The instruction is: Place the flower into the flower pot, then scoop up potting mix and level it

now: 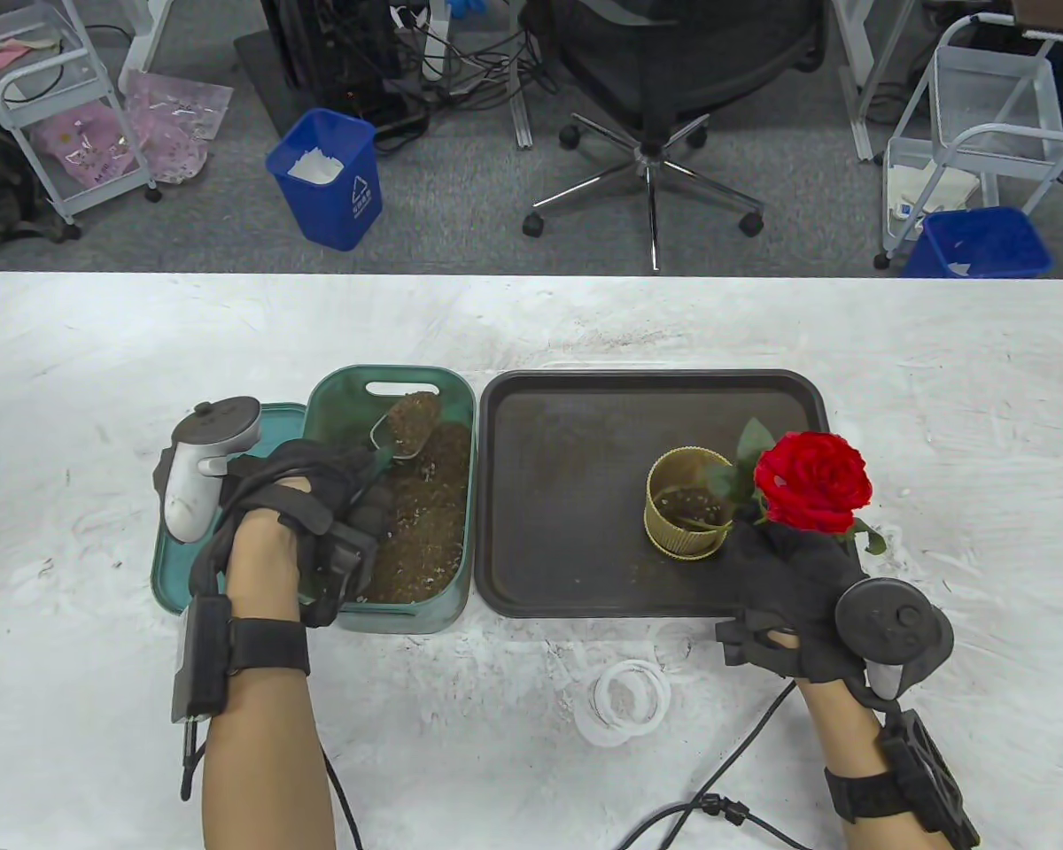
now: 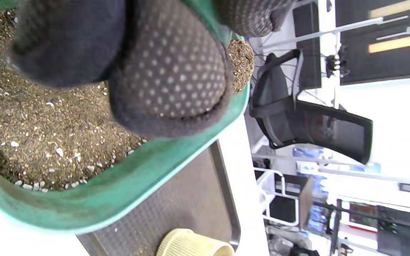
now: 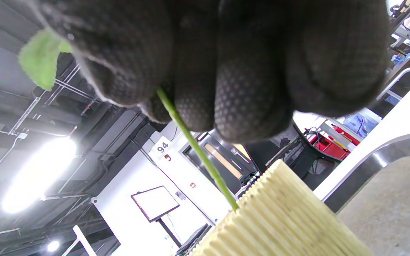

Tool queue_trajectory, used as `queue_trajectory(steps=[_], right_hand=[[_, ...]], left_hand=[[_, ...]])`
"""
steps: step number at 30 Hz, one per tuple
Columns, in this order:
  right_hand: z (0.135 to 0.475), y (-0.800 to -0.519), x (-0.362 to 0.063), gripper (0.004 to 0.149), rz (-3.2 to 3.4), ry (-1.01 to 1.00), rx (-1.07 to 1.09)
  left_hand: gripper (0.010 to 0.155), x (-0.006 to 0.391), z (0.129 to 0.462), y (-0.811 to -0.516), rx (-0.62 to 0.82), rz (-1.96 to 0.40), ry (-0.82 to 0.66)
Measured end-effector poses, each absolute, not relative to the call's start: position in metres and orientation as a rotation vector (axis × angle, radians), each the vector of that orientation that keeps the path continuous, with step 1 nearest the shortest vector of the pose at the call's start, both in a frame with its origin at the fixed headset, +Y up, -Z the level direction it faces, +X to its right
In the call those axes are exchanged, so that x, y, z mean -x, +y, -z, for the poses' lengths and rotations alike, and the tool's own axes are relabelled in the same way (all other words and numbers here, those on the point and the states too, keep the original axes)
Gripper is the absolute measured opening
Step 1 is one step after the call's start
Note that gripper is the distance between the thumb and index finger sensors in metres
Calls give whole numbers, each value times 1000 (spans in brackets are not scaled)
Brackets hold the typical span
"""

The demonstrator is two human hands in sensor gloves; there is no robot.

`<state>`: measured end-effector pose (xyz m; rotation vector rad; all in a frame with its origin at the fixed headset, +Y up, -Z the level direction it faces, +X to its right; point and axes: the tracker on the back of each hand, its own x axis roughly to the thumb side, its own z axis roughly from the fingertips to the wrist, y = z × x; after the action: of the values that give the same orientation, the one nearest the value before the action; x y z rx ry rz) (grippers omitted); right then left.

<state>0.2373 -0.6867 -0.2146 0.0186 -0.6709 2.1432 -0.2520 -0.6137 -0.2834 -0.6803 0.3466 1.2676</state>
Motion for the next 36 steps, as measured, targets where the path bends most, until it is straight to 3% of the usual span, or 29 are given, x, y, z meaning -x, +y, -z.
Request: queue_trajectory(steps=[8, 18, 25, 36], right_hand=[[215, -687, -237, 37, -2138, -664, -18], [215, -687, -238, 37, -2139, -666, -15], [215, -687, -239, 37, -2140, -666, -10], [215, -687, -239, 37, -2140, -667, -8]], left_hand=[[57, 219, 274, -595, 672, -1288, 130], [57, 101, 279, -618, 798, -1432, -171], [58, 54, 278, -650, 788, -1399, -184], [59, 28, 278, -694, 729, -1299, -162]])
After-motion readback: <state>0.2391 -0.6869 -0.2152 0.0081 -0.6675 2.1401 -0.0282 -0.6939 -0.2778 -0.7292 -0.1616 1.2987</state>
